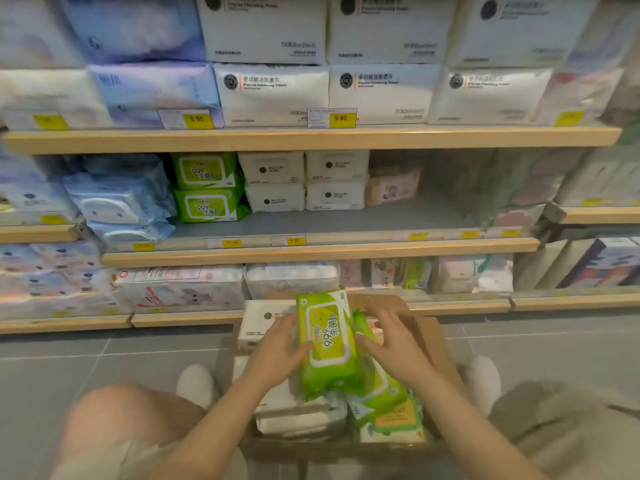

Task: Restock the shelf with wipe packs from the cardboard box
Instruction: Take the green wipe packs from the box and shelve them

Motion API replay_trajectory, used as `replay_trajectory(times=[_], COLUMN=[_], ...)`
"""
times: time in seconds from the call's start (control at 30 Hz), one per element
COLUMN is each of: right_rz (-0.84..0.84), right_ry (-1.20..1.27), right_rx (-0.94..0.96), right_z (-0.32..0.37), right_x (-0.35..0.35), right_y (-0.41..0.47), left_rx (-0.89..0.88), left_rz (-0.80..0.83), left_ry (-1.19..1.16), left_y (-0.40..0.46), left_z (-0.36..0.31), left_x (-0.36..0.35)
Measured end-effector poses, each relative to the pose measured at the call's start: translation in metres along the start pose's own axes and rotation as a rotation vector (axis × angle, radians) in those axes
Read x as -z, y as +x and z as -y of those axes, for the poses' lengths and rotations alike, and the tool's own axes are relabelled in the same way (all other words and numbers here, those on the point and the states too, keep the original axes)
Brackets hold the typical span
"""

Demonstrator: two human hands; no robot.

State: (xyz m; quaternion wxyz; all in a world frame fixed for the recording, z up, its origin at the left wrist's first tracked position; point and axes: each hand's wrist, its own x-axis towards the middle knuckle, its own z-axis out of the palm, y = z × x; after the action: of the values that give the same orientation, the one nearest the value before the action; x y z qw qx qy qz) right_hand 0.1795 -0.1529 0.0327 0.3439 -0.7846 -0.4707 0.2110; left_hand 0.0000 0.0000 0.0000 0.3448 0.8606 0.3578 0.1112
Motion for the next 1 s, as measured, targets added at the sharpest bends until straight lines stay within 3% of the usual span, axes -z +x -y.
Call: replay_trajectory(times=[0.1,0.23,0.47,0.57,0.7,0.93,1.0], right_rz=[0.067,0.21,0.142,0.077,-0.049,0.283,0.29], right_ry=[0.106,0.25,0.493,0.617,0.526,0.527,0.56], right_rx=[-0.083,-0.175,-0.206,-0.199,-0.162,-0.064,-0.107], right_z=[-0.003,-0.017,-0.025,-0.019,-0.001,0.022,0.021], right_x=[-0.016,-0.039,-0.046,-0.04,-0.004,0.04,0.041], right_y=[0.016,0.04,0.035,0.034,0.052,0.059,0.054], left_rx=[0.039,0.162,0.111,0.047,-0.078,-0.177,-0.167], left_rz=[0.067,0.203,0.209,0.174,0.194,0.346,0.332], left_ry=[-0.051,-0.348,-0.587,-0.549,-0.413,-0.325,-0.315], left_y=[0.012,0.027,0.038,0.044,0.039,0.02,0.016], left_z=[0.004,0.01,-0.002,-0.015,-0.034,-0.058,-0.057], left_x=[-0.011,-0.026,-0.023,0.0,0.038,0.077,0.076])
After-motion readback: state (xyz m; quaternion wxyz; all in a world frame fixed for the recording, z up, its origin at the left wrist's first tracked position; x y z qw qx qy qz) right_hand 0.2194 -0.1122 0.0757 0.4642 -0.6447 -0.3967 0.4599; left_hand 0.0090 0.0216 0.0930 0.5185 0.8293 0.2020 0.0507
